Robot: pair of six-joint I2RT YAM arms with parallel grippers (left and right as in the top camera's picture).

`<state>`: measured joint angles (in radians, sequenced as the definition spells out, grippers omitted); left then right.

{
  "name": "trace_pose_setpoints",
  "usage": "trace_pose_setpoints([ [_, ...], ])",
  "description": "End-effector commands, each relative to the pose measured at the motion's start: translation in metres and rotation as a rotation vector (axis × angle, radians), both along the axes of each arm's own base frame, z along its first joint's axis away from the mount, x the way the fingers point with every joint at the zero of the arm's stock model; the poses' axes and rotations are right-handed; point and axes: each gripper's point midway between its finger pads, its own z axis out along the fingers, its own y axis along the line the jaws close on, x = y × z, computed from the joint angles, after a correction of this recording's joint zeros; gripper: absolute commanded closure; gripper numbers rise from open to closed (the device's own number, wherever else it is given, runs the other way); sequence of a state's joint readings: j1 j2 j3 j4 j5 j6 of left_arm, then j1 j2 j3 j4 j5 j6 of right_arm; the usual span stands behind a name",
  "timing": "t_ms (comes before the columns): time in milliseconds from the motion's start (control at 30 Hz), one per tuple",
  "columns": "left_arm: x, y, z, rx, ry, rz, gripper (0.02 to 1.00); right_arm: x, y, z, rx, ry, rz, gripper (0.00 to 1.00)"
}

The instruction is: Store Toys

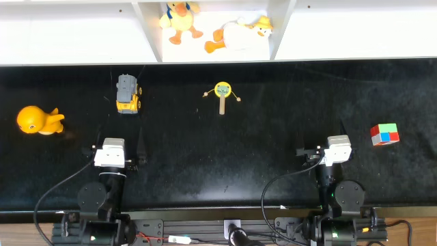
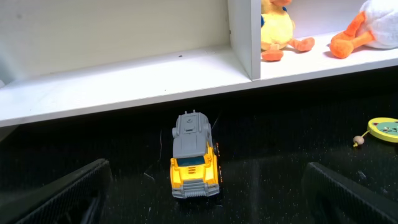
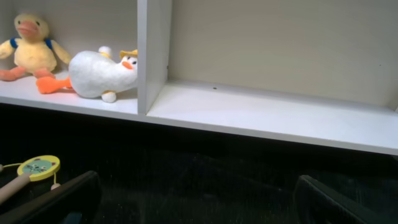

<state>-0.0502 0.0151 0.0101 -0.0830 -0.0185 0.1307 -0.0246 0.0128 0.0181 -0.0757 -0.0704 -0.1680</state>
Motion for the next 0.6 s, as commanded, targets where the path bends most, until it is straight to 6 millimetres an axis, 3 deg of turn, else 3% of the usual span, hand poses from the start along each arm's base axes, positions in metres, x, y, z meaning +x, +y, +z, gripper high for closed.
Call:
trace_pose_setpoints([
  [33,0.000,0.000,0.001,-0.009,-0.008,-0.003,0.020,0.000,-0.001,-0.004,0.008,0.002,-0.005,0.005],
  [400,0.000,0.003,0.003,0.018,-0.012,0.015,0.020,0.000,-0.001,-0.004,0.008,0.002,-0.005,0.007],
  [500,-0.003,-0.015,0.008,-0.014,-0.001,-0.088,0.023,0.000,-0.001,-0.004,0.008,0.002,-0.005,0.005],
  [600,-0.006,-0.018,0.015,-0.104,0.075,-0.097,0.020,0.000,-0.001,-0.004,0.008,0.002,-0.005,0.007],
])
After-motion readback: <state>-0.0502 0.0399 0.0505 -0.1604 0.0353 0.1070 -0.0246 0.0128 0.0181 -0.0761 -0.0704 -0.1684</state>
